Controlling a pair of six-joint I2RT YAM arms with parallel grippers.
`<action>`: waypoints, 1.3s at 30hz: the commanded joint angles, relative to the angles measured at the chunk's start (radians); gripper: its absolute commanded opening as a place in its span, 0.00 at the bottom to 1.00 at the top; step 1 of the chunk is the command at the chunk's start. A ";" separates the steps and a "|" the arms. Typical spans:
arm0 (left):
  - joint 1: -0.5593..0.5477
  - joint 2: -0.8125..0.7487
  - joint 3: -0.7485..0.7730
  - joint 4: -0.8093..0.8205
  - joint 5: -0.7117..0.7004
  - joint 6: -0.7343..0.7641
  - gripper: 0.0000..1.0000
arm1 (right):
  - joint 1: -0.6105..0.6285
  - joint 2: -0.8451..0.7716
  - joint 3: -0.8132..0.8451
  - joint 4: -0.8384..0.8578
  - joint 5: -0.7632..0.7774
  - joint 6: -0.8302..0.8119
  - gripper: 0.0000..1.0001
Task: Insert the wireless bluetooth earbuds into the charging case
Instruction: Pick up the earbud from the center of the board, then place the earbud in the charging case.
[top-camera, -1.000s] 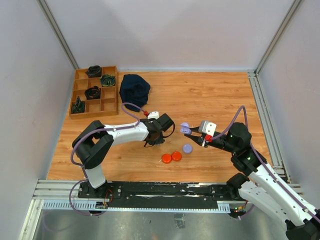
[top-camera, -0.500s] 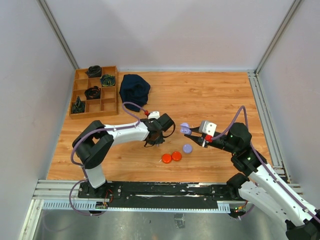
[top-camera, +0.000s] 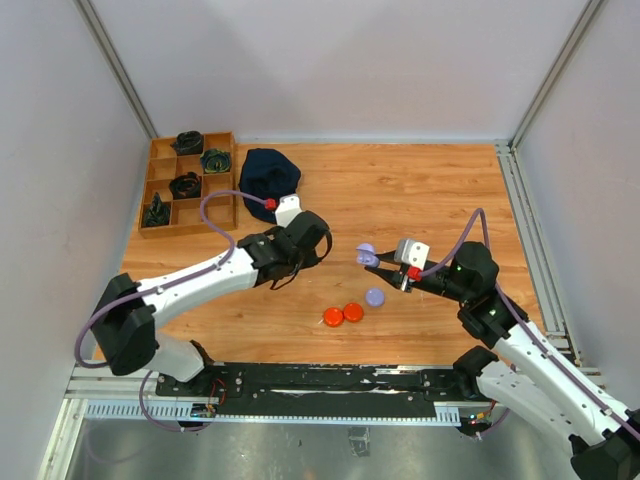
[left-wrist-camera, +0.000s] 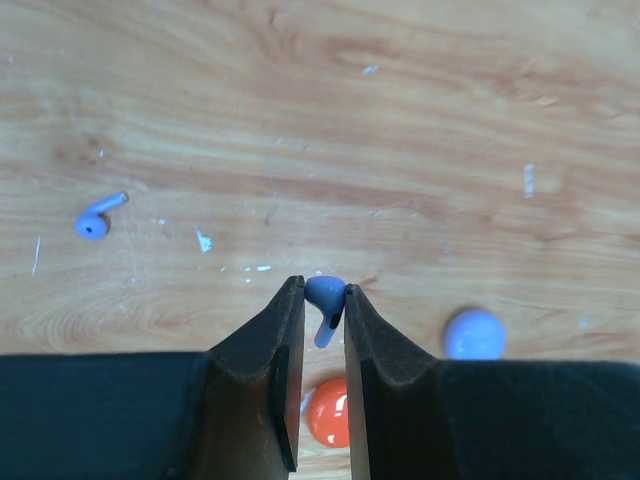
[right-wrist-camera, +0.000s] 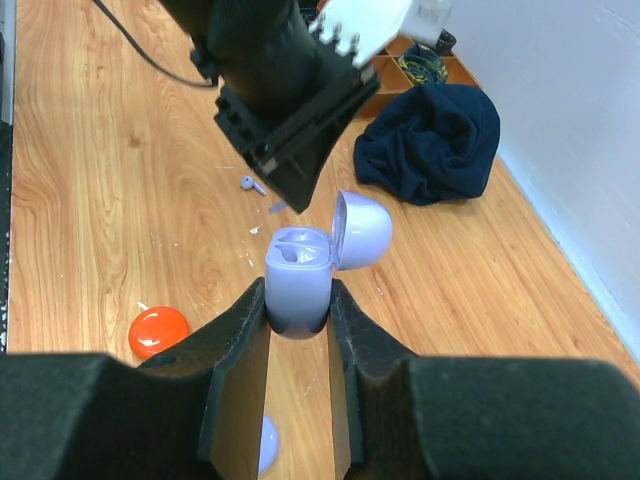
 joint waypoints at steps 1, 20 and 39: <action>-0.027 -0.104 -0.005 0.080 -0.101 0.037 0.10 | 0.009 0.027 0.014 0.081 -0.005 0.006 0.06; -0.179 -0.421 -0.163 0.546 -0.107 0.160 0.08 | 0.010 0.131 -0.109 0.519 0.014 0.123 0.07; -0.263 -0.375 -0.185 0.751 -0.116 0.077 0.06 | 0.010 0.157 -0.135 0.638 0.034 0.224 0.07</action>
